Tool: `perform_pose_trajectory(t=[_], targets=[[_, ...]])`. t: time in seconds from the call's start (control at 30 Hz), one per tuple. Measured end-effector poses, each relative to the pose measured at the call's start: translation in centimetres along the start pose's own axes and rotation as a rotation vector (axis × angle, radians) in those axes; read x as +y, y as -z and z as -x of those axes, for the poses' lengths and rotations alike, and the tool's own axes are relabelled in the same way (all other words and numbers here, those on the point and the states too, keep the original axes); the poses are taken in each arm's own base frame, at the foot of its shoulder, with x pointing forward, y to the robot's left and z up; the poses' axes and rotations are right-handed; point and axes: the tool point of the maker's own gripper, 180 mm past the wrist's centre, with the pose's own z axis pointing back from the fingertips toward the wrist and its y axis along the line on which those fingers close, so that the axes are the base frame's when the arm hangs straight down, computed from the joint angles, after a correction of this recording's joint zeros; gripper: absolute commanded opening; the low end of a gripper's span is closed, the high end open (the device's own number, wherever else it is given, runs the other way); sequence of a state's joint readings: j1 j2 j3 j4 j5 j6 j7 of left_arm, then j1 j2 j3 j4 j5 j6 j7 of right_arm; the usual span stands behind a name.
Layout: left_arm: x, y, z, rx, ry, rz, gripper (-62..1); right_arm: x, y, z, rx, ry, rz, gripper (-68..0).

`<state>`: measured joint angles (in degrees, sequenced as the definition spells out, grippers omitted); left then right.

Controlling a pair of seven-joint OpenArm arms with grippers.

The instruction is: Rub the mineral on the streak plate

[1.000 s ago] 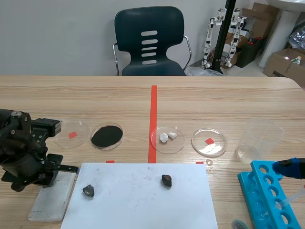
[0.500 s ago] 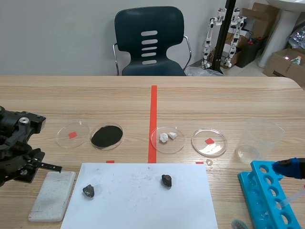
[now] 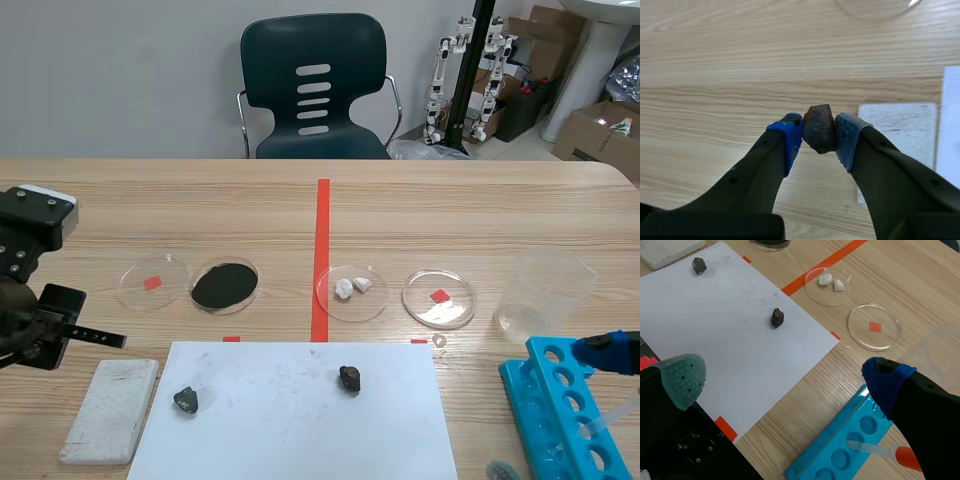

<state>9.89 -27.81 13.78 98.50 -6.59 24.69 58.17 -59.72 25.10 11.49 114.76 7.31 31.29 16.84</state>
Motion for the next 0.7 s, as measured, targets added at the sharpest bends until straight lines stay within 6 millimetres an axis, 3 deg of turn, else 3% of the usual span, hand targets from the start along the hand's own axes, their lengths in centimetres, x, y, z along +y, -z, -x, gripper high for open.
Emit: perform_pose_trajectory(t=[0.27,0.47,0.6,0.7], targets=[[-4.8,-5.4,-2.9,-0.352,-0.013,0.212,-49.8,0.0,0.0,0.0,0.000,0.000,0.000,0.4],[-9.7,-9.4,-2.4,-0.479,-0.001,0.446,-49.8,0.0,0.0,0.0,0.000,0.000,0.000,0.4],[-11.6,-11.3,-2.2,-0.546,-0.023,0.546,-49.8,0.0,0.0,0.0,0.000,0.000,0.000,0.4],[-11.8,-12.1,-2.0,-0.580,-0.035,0.563,-49.8,0.0,0.0,0.0,0.000,0.000,0.000,0.4]])
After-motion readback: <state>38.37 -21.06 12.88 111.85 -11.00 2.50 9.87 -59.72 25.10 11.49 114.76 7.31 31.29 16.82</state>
